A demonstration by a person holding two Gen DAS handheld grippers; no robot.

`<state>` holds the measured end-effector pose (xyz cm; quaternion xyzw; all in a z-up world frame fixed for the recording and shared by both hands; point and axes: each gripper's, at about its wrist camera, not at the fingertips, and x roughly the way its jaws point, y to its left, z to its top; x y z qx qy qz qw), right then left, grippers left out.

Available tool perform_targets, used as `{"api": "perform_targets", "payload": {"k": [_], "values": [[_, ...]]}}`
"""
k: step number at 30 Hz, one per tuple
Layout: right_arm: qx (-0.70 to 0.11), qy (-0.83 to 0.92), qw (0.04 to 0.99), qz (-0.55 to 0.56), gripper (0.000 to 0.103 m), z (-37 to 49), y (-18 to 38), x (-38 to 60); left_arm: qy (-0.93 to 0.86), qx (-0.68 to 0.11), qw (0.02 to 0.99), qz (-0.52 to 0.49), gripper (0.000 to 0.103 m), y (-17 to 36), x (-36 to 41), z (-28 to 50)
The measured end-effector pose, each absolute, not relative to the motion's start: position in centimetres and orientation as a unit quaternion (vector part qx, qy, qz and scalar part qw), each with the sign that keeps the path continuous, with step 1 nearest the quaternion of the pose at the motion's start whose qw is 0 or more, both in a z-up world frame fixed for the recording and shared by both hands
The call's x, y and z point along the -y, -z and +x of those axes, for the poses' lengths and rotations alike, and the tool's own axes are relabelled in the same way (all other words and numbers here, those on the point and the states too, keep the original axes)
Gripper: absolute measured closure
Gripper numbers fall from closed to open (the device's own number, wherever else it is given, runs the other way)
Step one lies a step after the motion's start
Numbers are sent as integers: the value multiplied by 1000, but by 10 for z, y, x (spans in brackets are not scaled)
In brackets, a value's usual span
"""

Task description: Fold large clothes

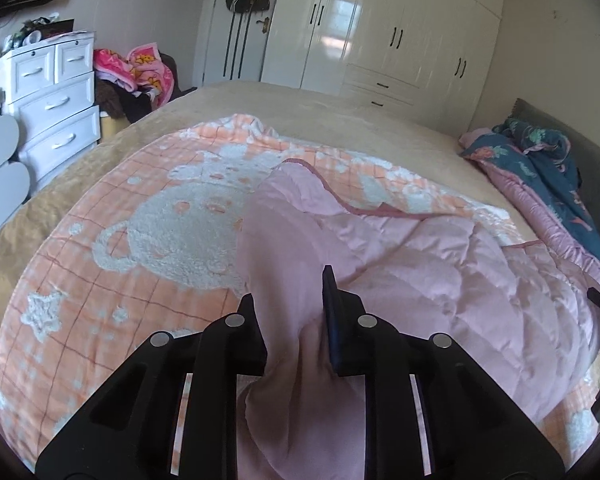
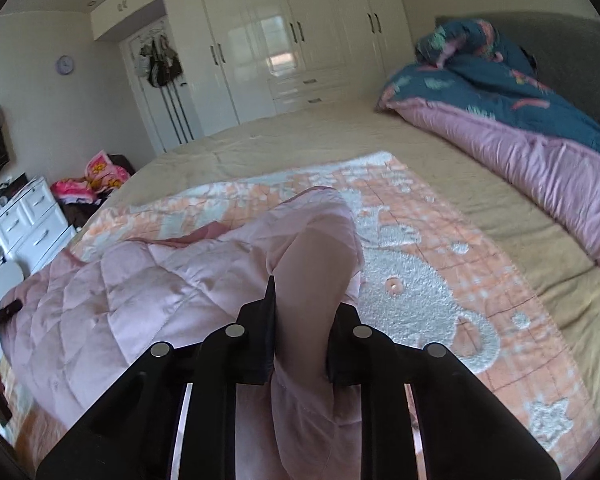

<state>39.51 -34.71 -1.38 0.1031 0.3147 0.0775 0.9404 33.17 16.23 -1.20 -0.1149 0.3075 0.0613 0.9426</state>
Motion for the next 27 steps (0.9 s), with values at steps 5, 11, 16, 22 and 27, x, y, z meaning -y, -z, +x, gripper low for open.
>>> {"api": "perform_targets", "payload": {"k": [5,11,16,22,27], "values": [[-347,-59,929,112,87,412,40,350,-74,-327,936,-107,90,22,-161,349],[-381,-45,916,115,86,419,72,350,-88,-355,925,-100,90,45,-158,364],[-397,-40,909,121,80,417,75,353,-91,-369,920,-97,89,55,-158,364],[-384,-12,911,151,27,398,59,364,-109,-373,916,-100,73,47,-157,356],[-336,-22,930,148,10,372,29,364,-104,-359,918,-130,35,25,-164,337]]}}
